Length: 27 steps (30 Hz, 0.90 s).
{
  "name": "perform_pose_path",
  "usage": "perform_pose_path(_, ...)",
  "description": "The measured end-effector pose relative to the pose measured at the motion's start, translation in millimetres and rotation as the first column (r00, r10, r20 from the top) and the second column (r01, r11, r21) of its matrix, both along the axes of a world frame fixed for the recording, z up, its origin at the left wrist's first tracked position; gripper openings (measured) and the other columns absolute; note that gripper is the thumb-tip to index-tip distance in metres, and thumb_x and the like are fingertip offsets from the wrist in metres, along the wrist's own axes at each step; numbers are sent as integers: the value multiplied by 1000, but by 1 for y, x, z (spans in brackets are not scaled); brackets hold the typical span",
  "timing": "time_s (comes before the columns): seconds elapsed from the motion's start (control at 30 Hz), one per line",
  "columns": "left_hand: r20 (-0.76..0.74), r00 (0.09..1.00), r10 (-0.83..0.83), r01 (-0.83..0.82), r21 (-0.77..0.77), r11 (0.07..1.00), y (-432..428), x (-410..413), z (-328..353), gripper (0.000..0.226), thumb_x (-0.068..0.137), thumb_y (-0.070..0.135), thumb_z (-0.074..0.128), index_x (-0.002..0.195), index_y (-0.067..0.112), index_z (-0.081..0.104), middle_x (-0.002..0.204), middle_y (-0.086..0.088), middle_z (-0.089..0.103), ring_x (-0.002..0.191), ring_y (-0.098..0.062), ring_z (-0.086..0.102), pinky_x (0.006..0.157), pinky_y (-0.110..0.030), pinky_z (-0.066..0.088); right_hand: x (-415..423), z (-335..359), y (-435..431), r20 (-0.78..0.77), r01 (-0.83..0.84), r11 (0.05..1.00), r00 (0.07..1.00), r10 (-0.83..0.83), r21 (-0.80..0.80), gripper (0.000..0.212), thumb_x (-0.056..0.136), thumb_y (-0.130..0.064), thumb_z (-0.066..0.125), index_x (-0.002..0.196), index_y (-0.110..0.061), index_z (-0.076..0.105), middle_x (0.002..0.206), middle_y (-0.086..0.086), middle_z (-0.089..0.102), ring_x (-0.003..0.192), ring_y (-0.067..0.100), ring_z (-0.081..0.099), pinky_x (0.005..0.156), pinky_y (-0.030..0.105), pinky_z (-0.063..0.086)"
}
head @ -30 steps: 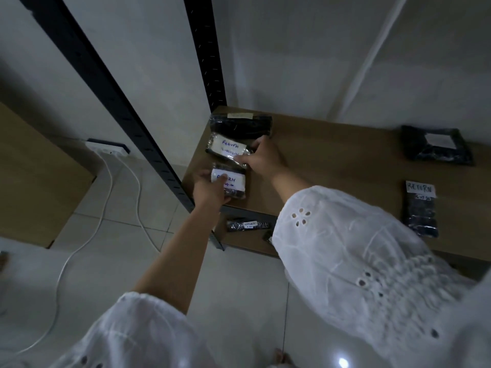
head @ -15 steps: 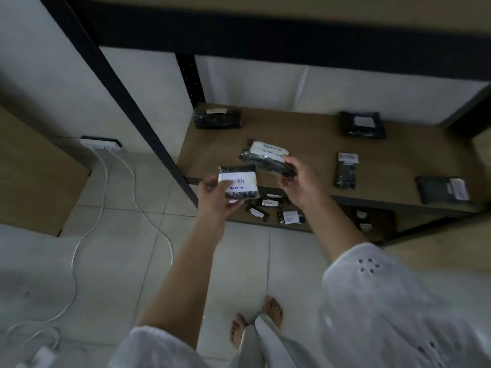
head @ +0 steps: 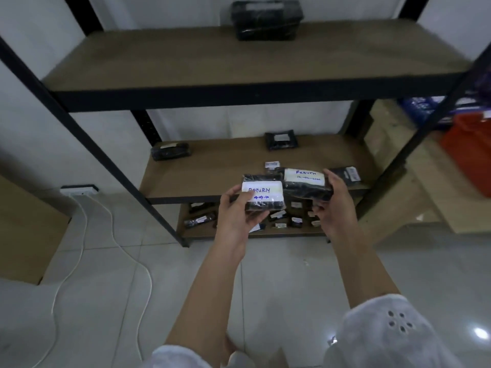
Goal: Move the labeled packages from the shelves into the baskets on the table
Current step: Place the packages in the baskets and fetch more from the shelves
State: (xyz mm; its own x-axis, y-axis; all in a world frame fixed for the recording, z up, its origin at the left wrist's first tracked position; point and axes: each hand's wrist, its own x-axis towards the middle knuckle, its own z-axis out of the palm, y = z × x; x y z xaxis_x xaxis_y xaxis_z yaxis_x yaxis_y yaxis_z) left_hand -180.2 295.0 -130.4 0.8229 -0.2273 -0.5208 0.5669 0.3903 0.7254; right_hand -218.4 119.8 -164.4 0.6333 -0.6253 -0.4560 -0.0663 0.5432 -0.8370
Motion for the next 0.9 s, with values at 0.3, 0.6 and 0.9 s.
perform_pose_path(0.3,14,1000,2,-1,-75,997,-129,-129,32,17,89,7,60,99,18,51,104,-12,64,85,-24,65,55,-28,57,-132,34,-136,36,44,995,999,-41,-89,20,93,-32,45,98,-32,65,94,-6,66,75,13,56,62,27,36)
perform_pose_path(0.6,62,992,-107,111,-67,992,-260,-187,54,15,90,9,59,98,19,51,94,-10,66,83,-22,66,62,-31,59,-205,50,-253,69,121,990,991,-116,-72,8,93,-30,51,98,-29,58,88,-6,64,75,15,56,69,30,36)
perform_pose_path(0.9,84,977,-197,205,-102,974,-428,-198,59,21,92,10,56,111,14,49,102,-13,65,89,-23,66,68,-33,57,-230,56,-410,91,206,976,976,-199,-68,6,91,-28,58,95,-23,57,87,1,65,69,14,57,61,26,43)
